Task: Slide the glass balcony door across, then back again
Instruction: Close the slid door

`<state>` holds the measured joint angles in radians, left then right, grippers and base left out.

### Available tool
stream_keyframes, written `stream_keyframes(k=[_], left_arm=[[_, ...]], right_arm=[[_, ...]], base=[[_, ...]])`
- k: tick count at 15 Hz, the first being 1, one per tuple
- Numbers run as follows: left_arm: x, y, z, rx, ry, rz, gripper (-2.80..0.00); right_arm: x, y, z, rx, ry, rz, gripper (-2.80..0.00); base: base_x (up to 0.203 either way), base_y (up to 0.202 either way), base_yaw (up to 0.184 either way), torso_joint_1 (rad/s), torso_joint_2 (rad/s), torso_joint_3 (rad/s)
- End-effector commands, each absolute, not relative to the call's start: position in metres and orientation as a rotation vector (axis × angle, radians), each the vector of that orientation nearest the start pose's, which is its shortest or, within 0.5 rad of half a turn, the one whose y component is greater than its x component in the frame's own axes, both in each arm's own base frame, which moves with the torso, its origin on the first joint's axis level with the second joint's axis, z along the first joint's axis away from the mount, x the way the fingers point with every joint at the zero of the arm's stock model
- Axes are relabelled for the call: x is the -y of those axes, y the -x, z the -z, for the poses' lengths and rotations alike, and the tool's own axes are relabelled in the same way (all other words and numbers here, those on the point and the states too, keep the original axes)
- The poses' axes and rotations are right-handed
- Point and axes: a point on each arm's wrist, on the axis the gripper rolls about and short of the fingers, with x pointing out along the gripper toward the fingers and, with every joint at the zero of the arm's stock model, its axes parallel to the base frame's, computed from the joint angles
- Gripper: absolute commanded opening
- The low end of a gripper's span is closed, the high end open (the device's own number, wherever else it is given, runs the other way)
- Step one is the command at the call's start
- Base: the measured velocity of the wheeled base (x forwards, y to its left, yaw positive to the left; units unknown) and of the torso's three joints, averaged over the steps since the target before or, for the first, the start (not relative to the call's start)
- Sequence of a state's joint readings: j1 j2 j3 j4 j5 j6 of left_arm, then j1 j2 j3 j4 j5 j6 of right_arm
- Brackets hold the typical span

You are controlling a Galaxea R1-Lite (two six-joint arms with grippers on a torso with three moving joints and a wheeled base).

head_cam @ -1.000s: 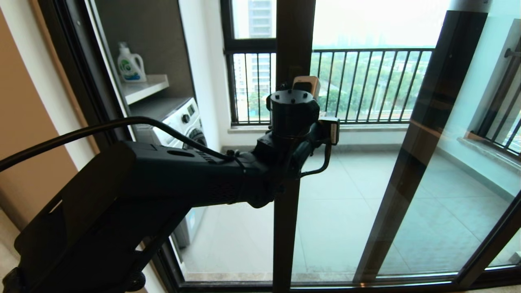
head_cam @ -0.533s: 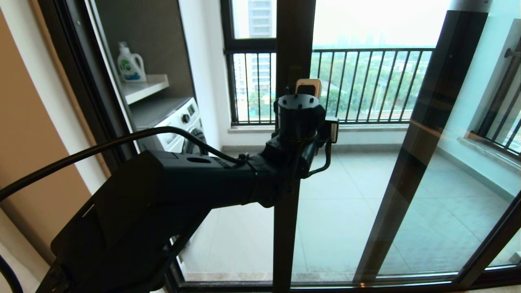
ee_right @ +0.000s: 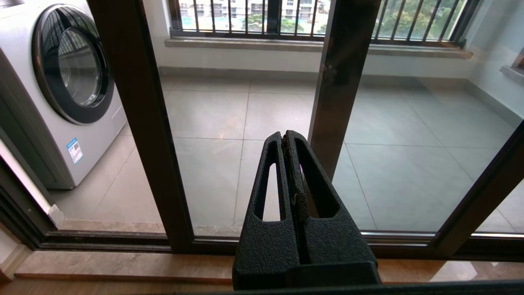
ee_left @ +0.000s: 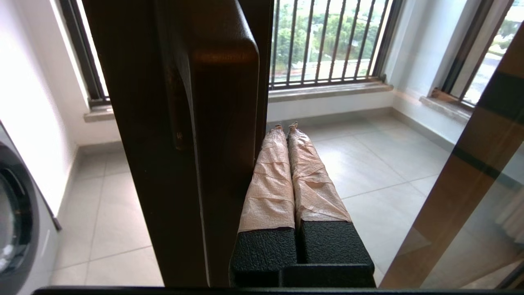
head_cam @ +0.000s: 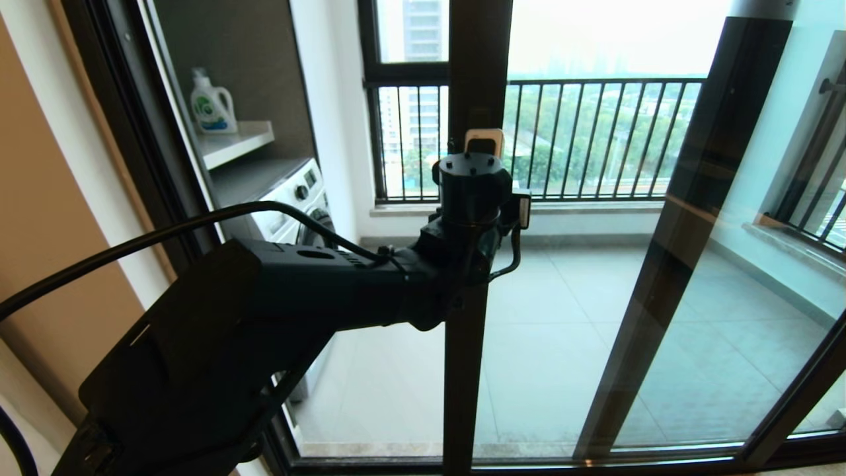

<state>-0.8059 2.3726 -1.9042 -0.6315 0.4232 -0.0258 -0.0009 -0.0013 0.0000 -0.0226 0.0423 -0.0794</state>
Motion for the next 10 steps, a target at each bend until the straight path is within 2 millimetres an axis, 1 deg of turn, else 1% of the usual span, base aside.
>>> stream_keyframes(k=[1, 5, 10], left_arm=[[0.349, -0.360, -0.220, 0.143, 0.111, 0.363, -2.80], [0.340, -0.368, -0.218, 0.137, 0.110, 0.305, -2.80], [0.336, -0.369, -0.221, 0.142, 0.118, 0.271, -2.80]], right_arm=[[-0.001, 0.022, -0.075, 0.013, 0.081, -0.042, -2.80], [-0.001, 0.022, -0.075, 0.014, 0.080, -0.042, -2.80], [-0.001, 0.022, -0.075, 0.014, 0.081, -0.041, -2.80]], base=[[0.000, 0.000, 0.000, 0.000, 0.00, 0.000], [0.000, 0.000, 0.000, 0.000, 0.00, 0.000], [0.000, 0.000, 0.000, 0.000, 0.00, 0.000]])
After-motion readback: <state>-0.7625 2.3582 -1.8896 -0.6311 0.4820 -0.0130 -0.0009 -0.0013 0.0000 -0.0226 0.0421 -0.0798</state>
